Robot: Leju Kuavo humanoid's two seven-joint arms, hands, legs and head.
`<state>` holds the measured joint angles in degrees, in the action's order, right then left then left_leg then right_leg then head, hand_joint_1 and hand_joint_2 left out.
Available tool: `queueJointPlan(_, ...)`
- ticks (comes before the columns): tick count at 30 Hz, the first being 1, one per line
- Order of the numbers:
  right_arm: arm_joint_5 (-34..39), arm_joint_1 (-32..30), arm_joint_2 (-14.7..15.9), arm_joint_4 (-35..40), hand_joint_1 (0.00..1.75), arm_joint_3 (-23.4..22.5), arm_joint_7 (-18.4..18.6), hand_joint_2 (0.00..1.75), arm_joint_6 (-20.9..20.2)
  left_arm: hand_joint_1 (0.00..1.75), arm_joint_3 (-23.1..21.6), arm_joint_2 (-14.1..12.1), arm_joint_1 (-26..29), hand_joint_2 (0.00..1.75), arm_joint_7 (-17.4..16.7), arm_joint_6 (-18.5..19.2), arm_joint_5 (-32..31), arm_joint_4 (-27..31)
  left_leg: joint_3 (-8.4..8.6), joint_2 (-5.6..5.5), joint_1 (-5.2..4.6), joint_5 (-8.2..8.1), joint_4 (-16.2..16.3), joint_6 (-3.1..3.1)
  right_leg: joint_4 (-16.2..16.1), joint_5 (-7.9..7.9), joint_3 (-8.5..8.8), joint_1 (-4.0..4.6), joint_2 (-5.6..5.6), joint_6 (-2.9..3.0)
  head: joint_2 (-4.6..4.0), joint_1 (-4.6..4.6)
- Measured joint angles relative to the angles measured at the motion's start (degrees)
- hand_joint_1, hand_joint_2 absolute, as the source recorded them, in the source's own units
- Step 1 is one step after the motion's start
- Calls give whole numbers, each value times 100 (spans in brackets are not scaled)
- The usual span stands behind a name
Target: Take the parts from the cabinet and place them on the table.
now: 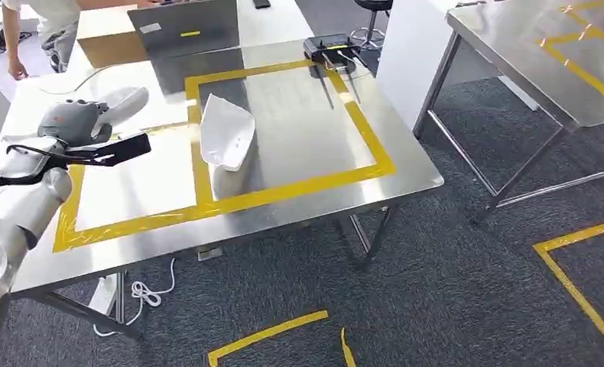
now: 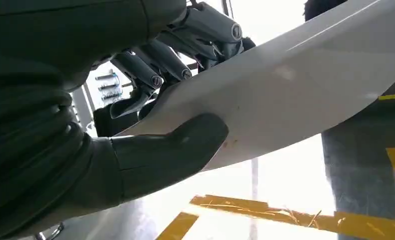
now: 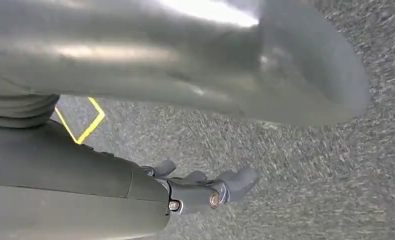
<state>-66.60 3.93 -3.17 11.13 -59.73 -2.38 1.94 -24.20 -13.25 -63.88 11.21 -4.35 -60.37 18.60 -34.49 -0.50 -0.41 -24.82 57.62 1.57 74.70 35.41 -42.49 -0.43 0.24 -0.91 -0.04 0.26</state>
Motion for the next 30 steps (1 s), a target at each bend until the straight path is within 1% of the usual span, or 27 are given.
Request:
queueJointPlan(1,9,1,0,0,0,-9,-2,0,20,175,0,13,4,175,0,0,-13,-7,74,-6,-14,-66,15,-2,-287,-179,50,9,0,28,0,2)
queueJointPlan(2,18,2,2,0,0,-13,-2,0,39,175,0,26,4,175,-7,-2,-22,-13,157,-7,-21,-136,27,-6,-722,-477,184,21,0,74,0,2)
queueJointPlan(3,18,1,2,0,0,-18,-2,0,48,175,0,42,3,175,-31,-9,-33,-13,247,-6,-30,-210,31,-14,-1246,-889,354,53,-2,138,0,2)
queueJointPlan(4,15,-8,2,0,0,-22,-2,0,51,175,5,53,7,175,-57,-13,-33,-24,235,-2,-35,-271,30,-30,-1631,-1312,434,77,-2,193,0,2)
queueJointPlan(5,9,-10,0,0,0,-24,-2,0,48,175,18,64,4,175,-92,-39,-33,-44,326,-28,-60,-317,44,-72,-1630,-1117,452,104,8,195,0,-15)
queueJointPlan(6,-9,-8,-4,0,0,-24,-2,0,48,175,44,59,4,175,-107,-53,-39,-53,320,-30,-62,-354,42,-105,-1627,-1193,510,102,13,202,0,-13)
queueJointPlan(8,-31,-4,-9,0,0,-24,22,0,48,175,96,37,53,175,-112,-81,-33,-61,357,-34,-66,-315,98,-168,-1662,-1193,557,94,10,259,0,-9)
queueJointPlan(9,-37,5,-11,0,0,-24,35,0,51,175,118,20,81,175,-101,-87,-26,-61,238,-26,-60,-311,234,-183,-1694,-1180,631,51,22,282,0,-4)
queueJointPlan(10,-35,6,-11,0,0,-24,61,0,53,175,153,0,96,175,-87,-90,-22,-70,115,-14,-52,-267,512,-228,-1709,-1146,687,46,27,318,0,-20)
queueJointPlan(11,-35,8,-11,0,0,-24,78,0,53,175,173,-17,98,175,-83,-92,-18,-81,-99,-10,-32,-314,855,-278,-1712,-1104,722,40,29,347,0,-33)
queueJointPlan(13,-35,-3,-11,0,0,-24,83,0,53,175,208,-50,146,175,-85,-92,-11,-112,-618,-4,17,-712,1589,-348,-1712,-1002,811,28,31,353,0,-33)
queueJointPlan(14,-35,-9,-13,0,0,-24,85,0,53,175,232,-52,190,175,-85,-92,-11,-125,-812,-1,34,-858,1801,-367,-1711,-950,868,17,32,342,0,-35)
queueJointPlan(15,-35,-14,-13,0,0,-24,85,0,51,175,241,-57,223,175,-81,-92,-11,-140,-886,3,49,-832,1793,-384,-1709,-899,934,8,36,329,0,-35)
queueJointPlan(16,-35,-16,-13,0,0,-24,83,0,51,175,243,-57,245,175,-81,-92,-11,-151,-845,12,65,-648,1560,-397,-1709,-839,1016,-1,38,311,0,-35)
queueJointPlan(17,-35,-14,-13,0,0,-24,83,0,53,175,245,-63,248,175,-81,-92,-11,-155,-718,19,79,-371,1167,-399,-1707,-780,1098,-8,38,294,0,-35)
queueJointPlan(18,-35,-11,-13,0,0,-24,83,0,53,175,252,-72,245,175,-79,-92,-11,-155,-507,25,90,32,581,-391,-1706,-709,1200,-14,38,267,0,-33)
queueJointPlan(19,-35,-14,-13,0,0,-24,83,0,53,175,260,-79,247,175,-79,-92,-11,-164,-378,32,98,384,166,-387,-1714,-653,1207,-13,38,242,0,-35)
queueJointPlan(20,-37,-2,-11,0,0,-26,83,0,53,175,278,-90,242,175,-90,-96,-11,-179,-382,29,74,277,-14,-366,-1661,-611,1259,1,40,203,0,-41)
queueJointPlan(21,-37,1,-13,0,0,-26,85,0,53,175,286,-91,244,175,-101,-105,-15,-184,-325,25,55,246,29,-298,-1666,-589,1220,4,49,166,0,-42)
queueJointPlan(22,-48,-8,-13,0,0,-26,85,0,53,175,289,-105,280,175,-136,-147,-35,-186,-352,23,56,302,51,-260,-1670,-558,1218,-6,52,128,0,-37)
queueJointPlan(24,-83,-9,-7,0,0,-26,81,0,51,175,315,-144,322,175,-129,-238,-11,-184,-347,16,60,312,30,-231,-1718,-531,1257,2,55,108,0,-37)
queueJointPlan(25,-101,-10,9,0,0,-26,77,0,48,175,354,-155,323,175,-81,-295,-11,-192,-342,14,65,320,15,-264,-1740,-573,1267,9,61,183,0,-37)
queueJointPlan(26,-122,-7,18,0,0,-26,74,0,44,175,396,-173,329,175,-68,-313,-18,-201,-347,10,68,309,15,-260,-1745,-564,1271,13,62,214,0,-33)
queueJointPlan(27,-124,-9,31,0,0,-26,74,0,44,175,411,-179,362,175,-42,-315,-50,-208,-344,-1,66,282,15,-227,-1758,-563,1286,12,60,214,0,-35)
queueJointPlan(28,-133,-10,46,0,0,-26,70,0,44,0,418,-199,399,175,-31,-311,-85,-208,-342,-4,65,268,15,-211,-1759,-564,1292,13,59,215,0,-33)
queueJointPlan(29,-140,-10,46,0,0,-26,64,0,44,0,420,-214,427,175,-26,-288,-103,-214,-342,-8,63,251,17,-186,-1769,-564,1297,13,58,216,0,-33)
queueJointPlan(30,-140,-9,46,0,0,-26,59,0,44,0,424,-227,441,175,-20,-273,-112,-219,-347,-14,60,248,22,-182,-1786,-560,1305,12,56,221,0,-33)
